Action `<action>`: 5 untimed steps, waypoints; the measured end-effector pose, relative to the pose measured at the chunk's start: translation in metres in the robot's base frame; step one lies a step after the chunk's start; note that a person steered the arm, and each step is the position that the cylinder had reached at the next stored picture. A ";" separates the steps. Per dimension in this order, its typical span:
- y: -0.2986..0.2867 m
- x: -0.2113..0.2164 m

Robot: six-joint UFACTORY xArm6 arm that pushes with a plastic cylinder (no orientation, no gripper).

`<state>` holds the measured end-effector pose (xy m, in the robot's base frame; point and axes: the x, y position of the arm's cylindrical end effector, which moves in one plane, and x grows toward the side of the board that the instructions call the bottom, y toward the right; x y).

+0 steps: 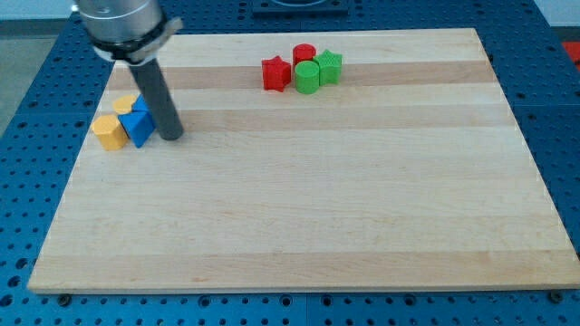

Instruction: Point at green star

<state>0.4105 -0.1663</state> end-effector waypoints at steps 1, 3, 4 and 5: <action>0.063 -0.001; 0.212 -0.022; 0.267 -0.072; 0.291 -0.117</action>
<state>0.2940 0.1244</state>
